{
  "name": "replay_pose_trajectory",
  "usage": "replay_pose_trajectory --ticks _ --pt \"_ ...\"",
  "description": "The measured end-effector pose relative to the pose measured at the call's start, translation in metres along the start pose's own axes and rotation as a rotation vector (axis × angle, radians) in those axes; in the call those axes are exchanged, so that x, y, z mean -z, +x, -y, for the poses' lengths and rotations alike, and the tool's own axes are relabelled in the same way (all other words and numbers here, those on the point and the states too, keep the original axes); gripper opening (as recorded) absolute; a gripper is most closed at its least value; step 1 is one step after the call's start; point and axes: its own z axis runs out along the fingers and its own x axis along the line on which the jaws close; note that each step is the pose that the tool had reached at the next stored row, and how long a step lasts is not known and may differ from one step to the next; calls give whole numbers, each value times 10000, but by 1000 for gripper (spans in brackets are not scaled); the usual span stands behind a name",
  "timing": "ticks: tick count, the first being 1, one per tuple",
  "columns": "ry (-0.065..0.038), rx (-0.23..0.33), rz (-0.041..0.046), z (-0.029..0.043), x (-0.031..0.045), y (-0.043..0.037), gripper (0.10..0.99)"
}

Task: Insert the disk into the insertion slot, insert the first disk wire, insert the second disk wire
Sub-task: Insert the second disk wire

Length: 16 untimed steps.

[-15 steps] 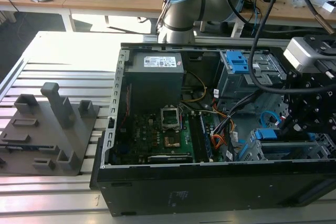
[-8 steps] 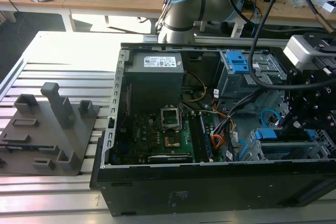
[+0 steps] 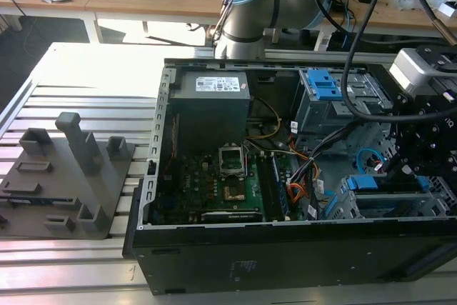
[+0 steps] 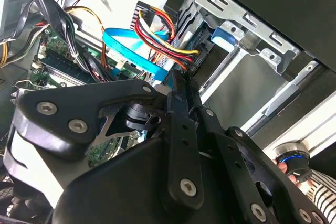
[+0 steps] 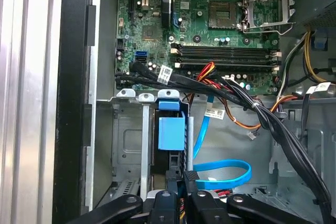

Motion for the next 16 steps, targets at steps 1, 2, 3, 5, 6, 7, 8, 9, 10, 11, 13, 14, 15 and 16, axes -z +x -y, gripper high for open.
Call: replay_pose_trajectory --ticks 1,2,3,5,6,7,8,9,10,11,13,14,15,16 --pt "0 0 1 0 -2 0 165" --pt "0 0 2 0 -3 0 165" --pt "0 1 3 0 -3 0 165" --pt "1 0 4 0 -1 0 165" --pt "1 1 16 -1 12 -1 165" --pt "3 1 17 -1 29 0 165" --pt "2 -1 2 -3 49 0 165" --pt "1 0 6 -3 48 0 165" --pt "0 -1 8 -3 48 0 165" --pt "0 -1 13 -3 46 0 165" --pt "1 -1 29 -2 28 1 165" --pt "1 -1 30 -2 25 1 165" --pt "1 -1 33 -2 22 1 165" --pt "2 -1 38 -2 18 2 165"
